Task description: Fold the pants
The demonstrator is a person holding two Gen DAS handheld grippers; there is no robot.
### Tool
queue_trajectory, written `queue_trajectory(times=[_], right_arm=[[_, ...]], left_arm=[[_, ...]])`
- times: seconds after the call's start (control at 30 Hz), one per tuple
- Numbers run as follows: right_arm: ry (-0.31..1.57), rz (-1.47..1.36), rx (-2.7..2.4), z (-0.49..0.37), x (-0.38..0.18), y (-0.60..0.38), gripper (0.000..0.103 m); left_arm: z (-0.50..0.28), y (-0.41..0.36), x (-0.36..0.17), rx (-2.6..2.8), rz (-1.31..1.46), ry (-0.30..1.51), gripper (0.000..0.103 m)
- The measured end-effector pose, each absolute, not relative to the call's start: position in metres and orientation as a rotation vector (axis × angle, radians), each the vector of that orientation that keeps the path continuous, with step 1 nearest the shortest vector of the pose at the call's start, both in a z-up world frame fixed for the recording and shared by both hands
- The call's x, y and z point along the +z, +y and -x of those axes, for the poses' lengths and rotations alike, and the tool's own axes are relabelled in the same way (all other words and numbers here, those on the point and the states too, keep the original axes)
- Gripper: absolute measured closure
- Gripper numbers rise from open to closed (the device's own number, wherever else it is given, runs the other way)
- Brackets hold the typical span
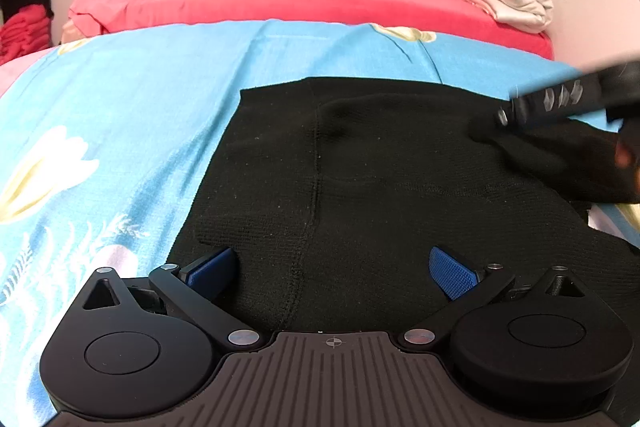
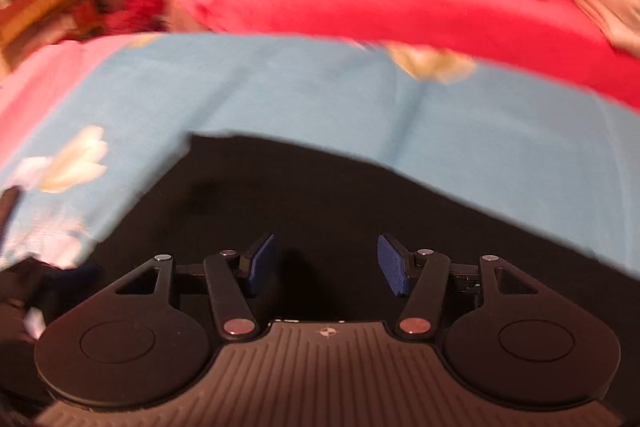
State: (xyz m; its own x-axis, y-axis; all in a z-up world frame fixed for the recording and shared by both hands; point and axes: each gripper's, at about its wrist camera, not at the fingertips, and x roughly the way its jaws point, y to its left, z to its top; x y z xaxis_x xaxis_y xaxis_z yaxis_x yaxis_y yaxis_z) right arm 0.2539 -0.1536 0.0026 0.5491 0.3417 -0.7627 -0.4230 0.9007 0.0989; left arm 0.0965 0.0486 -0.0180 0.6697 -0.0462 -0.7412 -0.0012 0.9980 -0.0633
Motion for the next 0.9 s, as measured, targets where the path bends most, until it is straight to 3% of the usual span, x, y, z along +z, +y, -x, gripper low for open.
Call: queue_trajectory(times=[0.1,0.27,0.43,0.53,0.57,0.6,0.67,0.9], right_arm=[[0.834,0.047,0.415,-0.263,-0.008,-0.172,0.033],[0.708,-0.007,0.340,-0.236,0.024,-0.199,0.035],[0.789,-0.045,0.252,-0.234,0.021,-0.243,0.035],[0.881,-0.066,0.109,-0.252,-0.005,-0.267,0.055],[0.860,-0.146,0.134,-0.251,-0.002,-0.282,0.055],[0.813,-0.259,0.173,-0.244,0.006,-0.302,0.042],[0.725,-0.425,0.185,-0.228,0.022,-0.345,0.034],[0.585,-0.555,-0.339,-0.177,0.026,-0.496,0.036]], left_arm=[[-0.098,0.047,-0.017,-0.020,0.051,0.848,0.000],[-0.105,0.050,-0.007,-0.023,0.065,0.901,0.000],[-0.110,0.053,0.020,-0.022,0.090,0.847,0.000],[-0.132,0.045,0.025,-0.054,0.094,0.867,0.000],[-0.142,0.042,0.023,-0.068,0.093,0.886,0.000],[-0.150,0.041,0.021,-0.070,0.092,0.915,0.000],[-0.164,0.041,0.018,-0.078,0.102,0.941,0.000],[-0.199,0.057,-0.013,-0.030,0.183,0.928,0.000]])
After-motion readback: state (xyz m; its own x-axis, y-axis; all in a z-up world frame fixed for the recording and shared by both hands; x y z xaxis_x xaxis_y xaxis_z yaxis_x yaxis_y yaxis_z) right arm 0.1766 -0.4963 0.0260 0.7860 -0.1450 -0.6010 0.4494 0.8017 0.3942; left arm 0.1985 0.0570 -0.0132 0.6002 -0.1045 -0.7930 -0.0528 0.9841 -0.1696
